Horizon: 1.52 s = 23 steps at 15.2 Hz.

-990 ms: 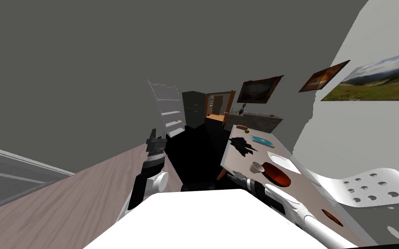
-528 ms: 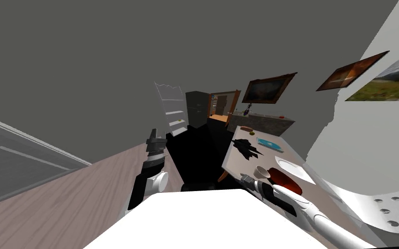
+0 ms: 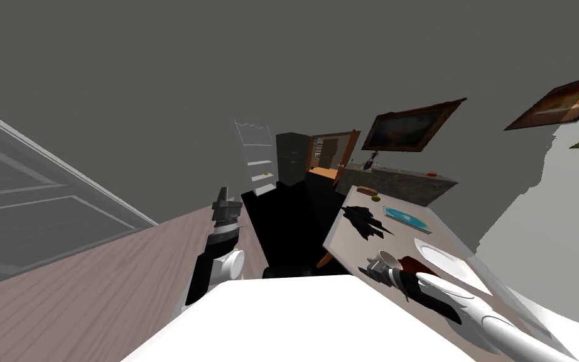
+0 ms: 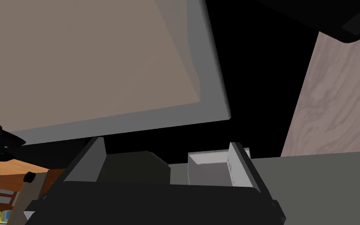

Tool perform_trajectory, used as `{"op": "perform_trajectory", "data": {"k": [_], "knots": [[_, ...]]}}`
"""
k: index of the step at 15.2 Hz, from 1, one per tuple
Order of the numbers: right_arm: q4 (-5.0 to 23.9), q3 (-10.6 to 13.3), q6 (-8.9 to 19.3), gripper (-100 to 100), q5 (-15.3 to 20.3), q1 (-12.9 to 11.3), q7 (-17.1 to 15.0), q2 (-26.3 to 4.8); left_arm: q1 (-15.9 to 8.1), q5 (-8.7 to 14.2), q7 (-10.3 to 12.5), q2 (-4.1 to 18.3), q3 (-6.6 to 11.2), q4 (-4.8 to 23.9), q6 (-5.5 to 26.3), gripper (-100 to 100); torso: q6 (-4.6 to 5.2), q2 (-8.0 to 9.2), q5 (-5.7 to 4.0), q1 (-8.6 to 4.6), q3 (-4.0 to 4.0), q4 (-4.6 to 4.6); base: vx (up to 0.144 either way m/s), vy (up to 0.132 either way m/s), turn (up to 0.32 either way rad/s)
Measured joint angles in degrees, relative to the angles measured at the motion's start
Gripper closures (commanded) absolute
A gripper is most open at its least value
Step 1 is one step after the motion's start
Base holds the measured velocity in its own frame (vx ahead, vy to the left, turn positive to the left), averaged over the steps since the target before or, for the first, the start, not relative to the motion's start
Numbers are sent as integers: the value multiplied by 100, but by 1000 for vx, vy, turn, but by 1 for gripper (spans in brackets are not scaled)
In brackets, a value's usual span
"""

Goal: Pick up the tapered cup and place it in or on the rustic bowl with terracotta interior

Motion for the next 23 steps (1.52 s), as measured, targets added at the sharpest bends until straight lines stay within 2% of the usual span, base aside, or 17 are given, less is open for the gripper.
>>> {"op": "perform_trajectory", "data": {"k": [3,4,7,8,11,13,16,17,23], "knots": [[472,140,-53,-100,77,-147,35,-154,0,0,0,0,0,0,0,0,1,-3,-2,-1,-2,-1,-16,-87,188],[501,184,-14,-100,93,-116,31,-231,0,0,0,0,0,0,0,0,1,-3,-1,-1,-2,-1,-29,-109,298],[932,377,-12,-100,157,-102,94,-374,0,0,0,1,1,0,0,0,-1,-3,-7,-24,-1,0,-18,-147,267],[888,476,61,-100,175,-30,50,-453,0,0,0,1,1,0,0,0,1,-5,-7,-26,-3,-1,4,-123,136],[1304,579,-39,-100,206,-62,140,-321,1,0,0,0,1,0,0,0,3,-20,-6,-6,-11,-4,30,-90,110],[1363,700,-47,-100,238,-51,123,-299,2,0,0,0,1,0,0,0,3,-28,-4,1,-16,-6,20,-54,70],[1451,688,108,-100,264,-80,167,-81,1,0,0,0,0,0,0,0,2,-20,-1,20,-11,-4,1,-30,68],[1478,688,121,100,268,-91,179,-56,1,0,0,0,0,0,0,0,4,-18,2,25,-10,-4,1,-8,3],[1448,684,82,100,249,-67,150,-125,2,0,0,-1,0,0,0,0,6,13,-15,12,12,10,-3,11,-32]]}}
